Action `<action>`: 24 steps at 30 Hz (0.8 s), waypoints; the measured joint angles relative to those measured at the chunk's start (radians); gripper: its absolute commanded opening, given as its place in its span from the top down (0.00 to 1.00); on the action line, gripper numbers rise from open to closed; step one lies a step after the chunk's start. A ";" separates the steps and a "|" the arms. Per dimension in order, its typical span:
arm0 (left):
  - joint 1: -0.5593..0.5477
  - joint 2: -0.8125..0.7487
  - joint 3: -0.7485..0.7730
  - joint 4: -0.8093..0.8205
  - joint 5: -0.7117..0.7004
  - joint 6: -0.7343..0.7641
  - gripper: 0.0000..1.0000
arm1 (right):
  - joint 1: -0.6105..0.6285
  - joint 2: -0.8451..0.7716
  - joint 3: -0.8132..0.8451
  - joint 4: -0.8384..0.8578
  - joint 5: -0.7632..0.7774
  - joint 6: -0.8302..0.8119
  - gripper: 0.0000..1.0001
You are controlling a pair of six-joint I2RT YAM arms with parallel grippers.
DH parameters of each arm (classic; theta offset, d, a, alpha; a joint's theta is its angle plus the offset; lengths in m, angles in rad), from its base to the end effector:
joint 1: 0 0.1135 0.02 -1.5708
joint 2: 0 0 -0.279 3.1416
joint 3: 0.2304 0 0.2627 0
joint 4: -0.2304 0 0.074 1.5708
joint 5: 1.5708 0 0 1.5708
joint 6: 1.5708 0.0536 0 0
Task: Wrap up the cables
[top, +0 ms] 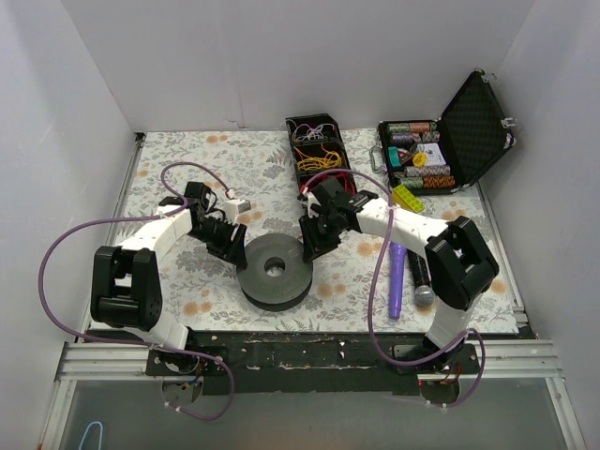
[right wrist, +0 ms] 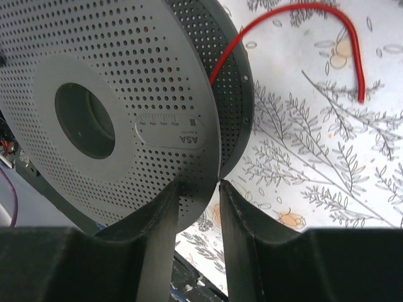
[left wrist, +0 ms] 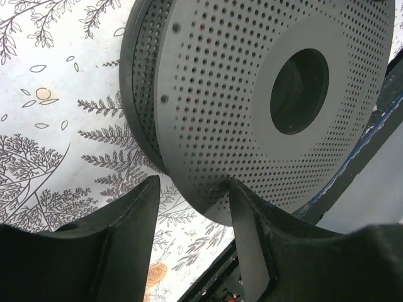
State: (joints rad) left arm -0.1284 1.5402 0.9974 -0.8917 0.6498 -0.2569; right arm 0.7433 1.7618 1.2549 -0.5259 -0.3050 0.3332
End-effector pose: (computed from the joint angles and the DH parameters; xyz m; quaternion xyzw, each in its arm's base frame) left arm 0.2709 -0.0677 0.1960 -0.0390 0.9449 -0.3249 0.0024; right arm 0.2761 0.2756 0.2083 -0.2335 0.9247 0.2604 0.1505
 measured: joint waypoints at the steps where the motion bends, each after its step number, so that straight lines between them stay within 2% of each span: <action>1: 0.000 0.000 -0.003 0.005 0.002 -0.002 0.55 | -0.001 0.011 0.013 0.000 -0.002 -0.003 0.65; 14: 0.001 -0.004 -0.022 0.085 0.016 -0.073 0.58 | -0.049 0.130 0.177 -0.032 0.007 -0.041 0.64; 19: 0.001 -0.003 -0.018 0.100 0.016 -0.084 0.51 | -0.063 0.160 0.225 -0.044 0.017 -0.069 0.52; 24: 0.001 -0.005 0.008 0.103 0.011 -0.086 0.39 | -0.064 0.160 0.240 -0.057 0.050 -0.106 0.45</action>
State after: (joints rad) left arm -0.1272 1.5352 1.0054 -0.7883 0.6605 -0.3428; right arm 0.6796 1.9217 1.4952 -0.5831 -0.2550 0.2276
